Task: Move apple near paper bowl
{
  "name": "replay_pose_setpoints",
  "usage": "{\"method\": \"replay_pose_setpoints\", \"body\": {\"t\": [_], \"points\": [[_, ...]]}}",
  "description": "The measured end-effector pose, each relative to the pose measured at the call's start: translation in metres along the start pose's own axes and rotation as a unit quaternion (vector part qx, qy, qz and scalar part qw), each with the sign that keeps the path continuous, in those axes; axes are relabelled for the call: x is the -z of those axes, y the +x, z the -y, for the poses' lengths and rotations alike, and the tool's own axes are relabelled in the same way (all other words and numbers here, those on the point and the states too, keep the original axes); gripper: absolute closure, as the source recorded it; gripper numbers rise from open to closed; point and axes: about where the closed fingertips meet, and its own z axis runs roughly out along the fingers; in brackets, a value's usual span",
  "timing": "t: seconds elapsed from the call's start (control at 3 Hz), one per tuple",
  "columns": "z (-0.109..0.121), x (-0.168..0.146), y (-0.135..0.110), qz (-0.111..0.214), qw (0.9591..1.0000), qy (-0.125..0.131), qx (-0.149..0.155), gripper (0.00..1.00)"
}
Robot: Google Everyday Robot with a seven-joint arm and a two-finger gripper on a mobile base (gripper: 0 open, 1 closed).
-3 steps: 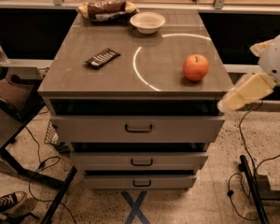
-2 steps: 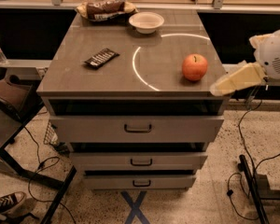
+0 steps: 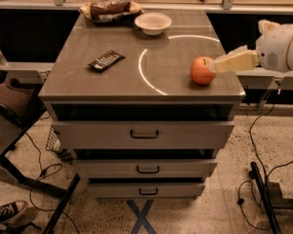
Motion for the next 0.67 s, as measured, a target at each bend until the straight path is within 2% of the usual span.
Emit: {"method": "replay_pose_setpoints", "body": {"t": [0.33,0.67], "points": [[0.0036,-0.0141,0.0028,0.035,0.9993,0.003,-0.011,0.0],[0.0019,-0.0171,0.0026,0.038,0.9992,0.001,-0.011,0.0]]}}
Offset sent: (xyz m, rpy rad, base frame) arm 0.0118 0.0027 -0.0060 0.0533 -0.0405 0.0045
